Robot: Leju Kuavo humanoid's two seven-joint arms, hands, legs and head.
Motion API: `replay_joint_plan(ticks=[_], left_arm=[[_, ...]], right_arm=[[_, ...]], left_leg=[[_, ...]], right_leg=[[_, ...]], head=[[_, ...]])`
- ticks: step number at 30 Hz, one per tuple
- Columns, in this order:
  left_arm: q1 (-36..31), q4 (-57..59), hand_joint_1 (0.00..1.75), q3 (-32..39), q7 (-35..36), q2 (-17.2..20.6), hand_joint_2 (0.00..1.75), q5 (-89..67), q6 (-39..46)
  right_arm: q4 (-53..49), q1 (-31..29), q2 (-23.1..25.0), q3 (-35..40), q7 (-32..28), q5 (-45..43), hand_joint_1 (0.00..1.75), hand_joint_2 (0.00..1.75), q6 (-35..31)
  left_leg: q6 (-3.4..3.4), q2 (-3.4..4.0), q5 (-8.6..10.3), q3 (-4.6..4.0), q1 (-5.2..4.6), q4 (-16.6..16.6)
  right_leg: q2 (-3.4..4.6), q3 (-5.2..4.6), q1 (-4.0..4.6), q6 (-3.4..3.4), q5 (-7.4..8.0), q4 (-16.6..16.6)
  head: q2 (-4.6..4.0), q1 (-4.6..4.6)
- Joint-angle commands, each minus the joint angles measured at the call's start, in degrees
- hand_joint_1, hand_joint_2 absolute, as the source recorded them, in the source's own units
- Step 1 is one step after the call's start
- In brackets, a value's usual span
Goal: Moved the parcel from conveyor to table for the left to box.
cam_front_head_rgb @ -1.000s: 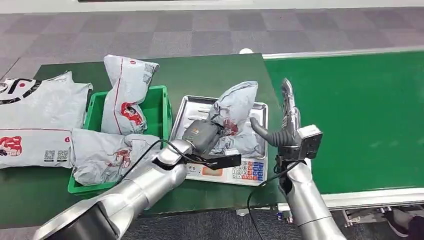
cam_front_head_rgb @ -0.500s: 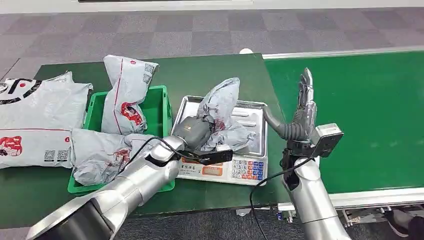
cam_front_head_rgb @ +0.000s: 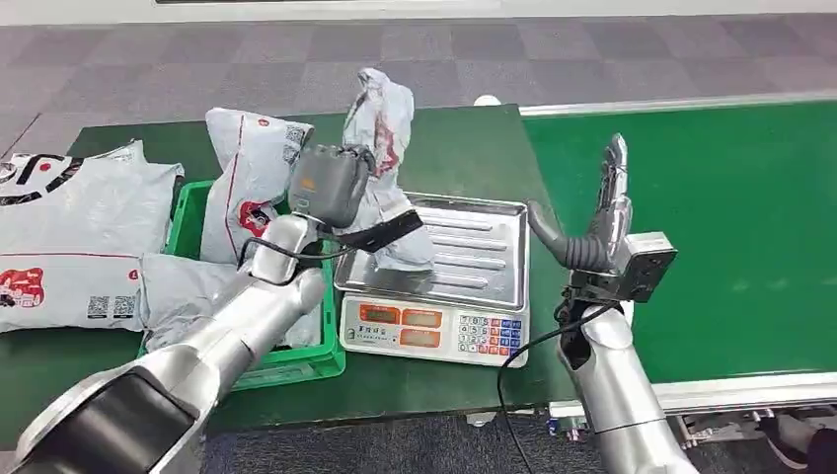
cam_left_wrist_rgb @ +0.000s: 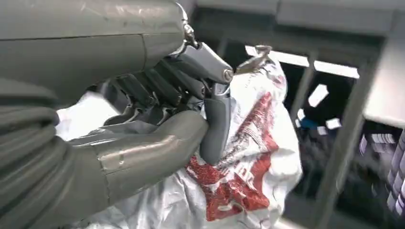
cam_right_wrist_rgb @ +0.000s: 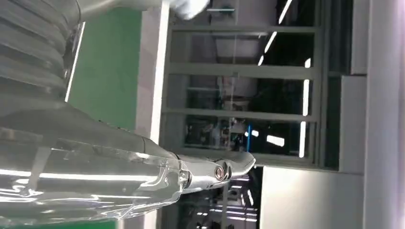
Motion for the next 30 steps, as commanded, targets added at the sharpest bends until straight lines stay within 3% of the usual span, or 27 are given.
replay_joint_plan(ticks=[1,2,5,10,18,21,25,27,30], left_arm=[[4.1,-8.4,1.75,16.7,1.1,4.5,1.75,-8.4,1.1],[5.4,-10.3,1.75,18.1,4.9,5.6,1.75,-13.5,1.2],[8.2,-11.7,1.75,21.8,6.0,7.3,1.75,-17.4,1.2],[16.0,-17.1,1.75,29.0,13.6,13.5,1.75,-26.9,-0.7],[17.0,-19.1,1.75,31.8,13.4,12.7,1.75,-28.7,-3.1],[21.9,-22.2,1.75,35.0,17.7,16.6,1.75,-31.1,-10.1],[29.1,-26.3,1.75,38.3,18.3,23.2,1.75,-31.9,-13.3],[30.5,-26.9,1.75,39.5,17.8,25.9,1.75,-31.9,-16.3],[28.6,-25.0,1.75,39.8,17.5,27.9,1.75,-33.2,-17.4]], right_arm=[[2.1,0.5,-1.1,-1.8,1.2,0.4,0.0,1.75,-1.5],[1.9,1.1,-1.6,-1.6,1.5,0.5,0.0,1.75,-1.7],[0.9,3.1,-2.2,-2.0,1.5,0.4,0.0,1.75,-1.7],[-4.6,8.8,-2.5,-3.4,2.4,3.0,0.0,1.75,-1.0],[-4.6,8.4,-2.0,-4.4,3.0,3.7,0.0,1.75,-0.3],[-4.1,7.9,-2.6,-5.0,3.6,4.7,0.0,1.75,0.3],[-4.3,8.5,-4.3,-5.9,4.0,5.0,0.0,1.75,1.0],[-5.0,9.5,-5.0,-6.2,4.2,4.8,0.0,1.75,1.3],[-7.0,11.0,-5.0,-6.4,4.1,4.7,0.0,1.75,1.1]], left_leg=[[-0.01,0.1,0.01,0.11,0.0,-0.1],[-0.03,0.17,0.02,0.22,0.02,-0.2],[-0.02,0.15,-0.01,0.19,0.0,-0.1],[-0.03,0.16,-0.03,0.19,-0.02,-0.1],[-0.11,0.13,-0.09,-0.03,0.09,0.0],[-0.11,0.34,-0.11,0.11,0.06,-0.1],[-0.16,0.64,-0.18,0.23,0.01,-0.2],[-0.25,0.93,-0.25,0.45,0.05,-0.3],[-0.28,0.75,-0.25,0.34,0.12,-0.2]], right_leg=[[0.12,0.07,0.0,-0.04,0.04,-0.1],[0.2,0.16,0.03,-0.06,0.08,-0.2],[0.17,0.13,0.01,-0.04,0.03,-0.1],[0.17,0.12,-0.02,-0.05,-0.01,-0.1],[0.16,-0.11,0.09,-0.11,-0.08,0.0],[0.38,-0.01,0.06,-0.12,-0.03,-0.1],[0.67,0.0,0.0,-0.14,-0.04,-0.1],[0.97,0.08,0.04,-0.21,-0.03,-0.2],[0.84,0.0,0.16,-0.24,-0.11,-0.1]], head=[[-0.02,0.0],[0.0,0.0],[0.0,0.0],[-0.02,0.02],[0.0,0.0],[0.0,0.0],[0.0,0.02],[0.0,0.0],[-0.02,0.0]])
